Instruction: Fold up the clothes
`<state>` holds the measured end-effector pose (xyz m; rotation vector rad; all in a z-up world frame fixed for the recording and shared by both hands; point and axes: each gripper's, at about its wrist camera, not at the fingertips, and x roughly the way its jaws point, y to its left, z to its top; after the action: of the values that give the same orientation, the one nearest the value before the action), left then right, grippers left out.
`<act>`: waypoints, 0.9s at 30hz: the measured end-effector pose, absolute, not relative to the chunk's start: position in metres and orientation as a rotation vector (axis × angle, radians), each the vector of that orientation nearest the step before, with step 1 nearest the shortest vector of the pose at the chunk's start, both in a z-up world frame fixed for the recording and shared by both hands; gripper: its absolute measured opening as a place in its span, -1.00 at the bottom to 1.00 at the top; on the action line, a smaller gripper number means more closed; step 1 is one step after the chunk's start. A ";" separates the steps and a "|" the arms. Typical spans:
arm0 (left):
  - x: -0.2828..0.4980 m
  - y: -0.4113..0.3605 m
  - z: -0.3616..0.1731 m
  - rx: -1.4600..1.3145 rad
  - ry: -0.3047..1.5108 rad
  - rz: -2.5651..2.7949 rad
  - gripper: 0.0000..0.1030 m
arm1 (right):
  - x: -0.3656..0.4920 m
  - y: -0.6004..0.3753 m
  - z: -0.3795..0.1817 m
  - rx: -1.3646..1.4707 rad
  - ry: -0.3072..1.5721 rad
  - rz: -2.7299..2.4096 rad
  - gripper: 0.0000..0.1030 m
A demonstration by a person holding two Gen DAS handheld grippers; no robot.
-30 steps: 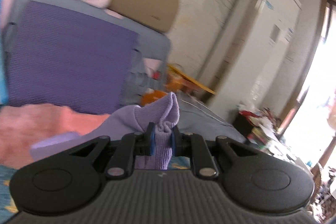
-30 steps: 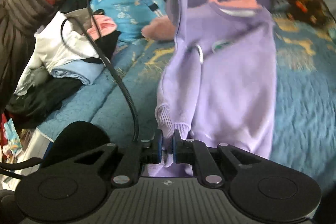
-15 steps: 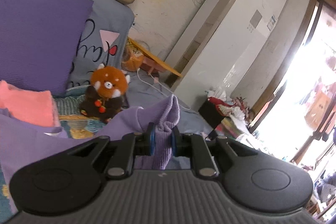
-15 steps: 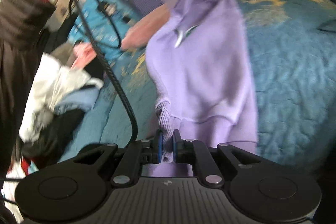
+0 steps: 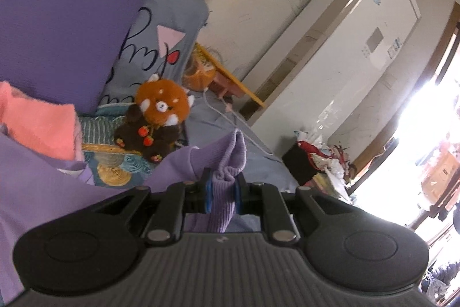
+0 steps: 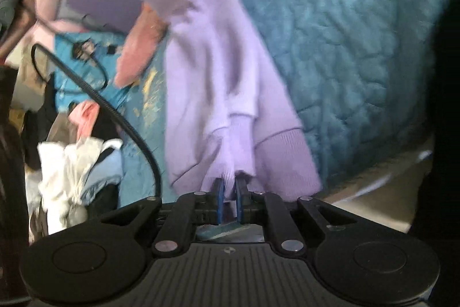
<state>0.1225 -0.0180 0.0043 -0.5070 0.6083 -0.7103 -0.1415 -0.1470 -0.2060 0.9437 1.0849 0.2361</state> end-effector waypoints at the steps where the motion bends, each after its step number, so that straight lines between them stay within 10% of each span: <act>1: 0.124 -0.015 0.001 -0.511 0.609 -0.705 -0.70 | -0.143 -0.150 -0.208 0.960 1.092 0.201 -0.81; 27: -0.025 0.167 -0.109 -0.778 0.683 -0.211 -0.69 | -0.049 -0.131 -0.144 0.884 0.842 0.412 0.12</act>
<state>-0.0252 0.1672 -0.1089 -0.7783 0.6827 -0.2105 -0.0485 -0.1313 -0.1436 0.8841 0.8417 0.4117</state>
